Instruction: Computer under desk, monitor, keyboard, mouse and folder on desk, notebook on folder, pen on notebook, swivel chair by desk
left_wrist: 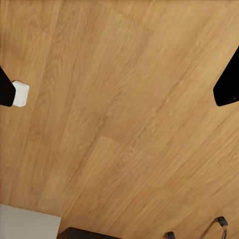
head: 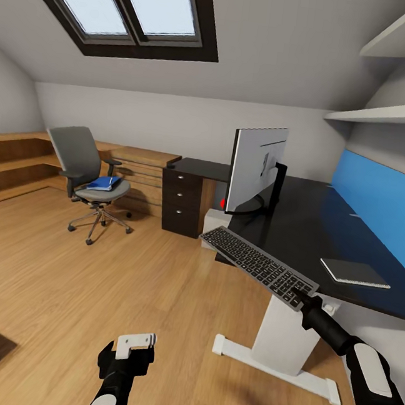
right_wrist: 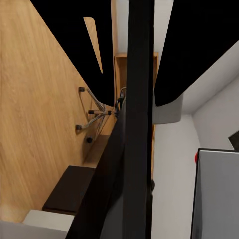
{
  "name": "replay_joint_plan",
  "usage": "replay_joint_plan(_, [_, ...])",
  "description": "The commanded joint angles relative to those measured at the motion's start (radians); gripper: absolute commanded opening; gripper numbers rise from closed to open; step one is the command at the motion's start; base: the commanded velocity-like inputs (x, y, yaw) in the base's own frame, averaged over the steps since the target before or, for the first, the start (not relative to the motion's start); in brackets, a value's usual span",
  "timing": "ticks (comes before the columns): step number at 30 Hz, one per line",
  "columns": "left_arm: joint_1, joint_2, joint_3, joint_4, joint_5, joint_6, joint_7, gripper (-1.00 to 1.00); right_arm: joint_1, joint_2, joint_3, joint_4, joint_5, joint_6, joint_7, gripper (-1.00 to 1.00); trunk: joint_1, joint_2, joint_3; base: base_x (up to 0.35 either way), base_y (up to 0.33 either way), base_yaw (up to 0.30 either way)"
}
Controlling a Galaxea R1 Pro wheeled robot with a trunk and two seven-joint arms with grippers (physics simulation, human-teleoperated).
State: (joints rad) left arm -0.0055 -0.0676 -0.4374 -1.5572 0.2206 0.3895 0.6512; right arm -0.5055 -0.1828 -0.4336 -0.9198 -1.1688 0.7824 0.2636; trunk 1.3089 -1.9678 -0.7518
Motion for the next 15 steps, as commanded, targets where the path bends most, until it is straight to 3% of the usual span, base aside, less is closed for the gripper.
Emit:
replay_joint_plan(1, [-0.001, 0.000, -0.001, -0.001, 0.006, 0.003, 0.007, 1.00, -0.001, 0.000, -0.002, 0.001, 0.015, 0.004, 0.003, -1.00, 0.000, 0.000, -0.001, 0.000, 0.000, 0.000])
replay_joint_plan(4, [-0.001, 0.000, -0.002, -0.001, 0.006, 0.002, 0.007, 1.00, -0.001, -0.001, -0.002, 0.001, 0.015, 0.004, 0.003, -1.00, 0.000, 0.000, -0.001, 0.000, 0.000, 0.000])
replay_joint_plan(15, [-0.001, 0.000, -0.001, 0.000, 0.006, 0.002, 0.007, 1.00, -0.001, 0.000, -0.003, -0.002, 0.014, 0.006, 0.008, -1.00, -0.042, 0.077, 0.034, 0.000, 0.000, 0.000])
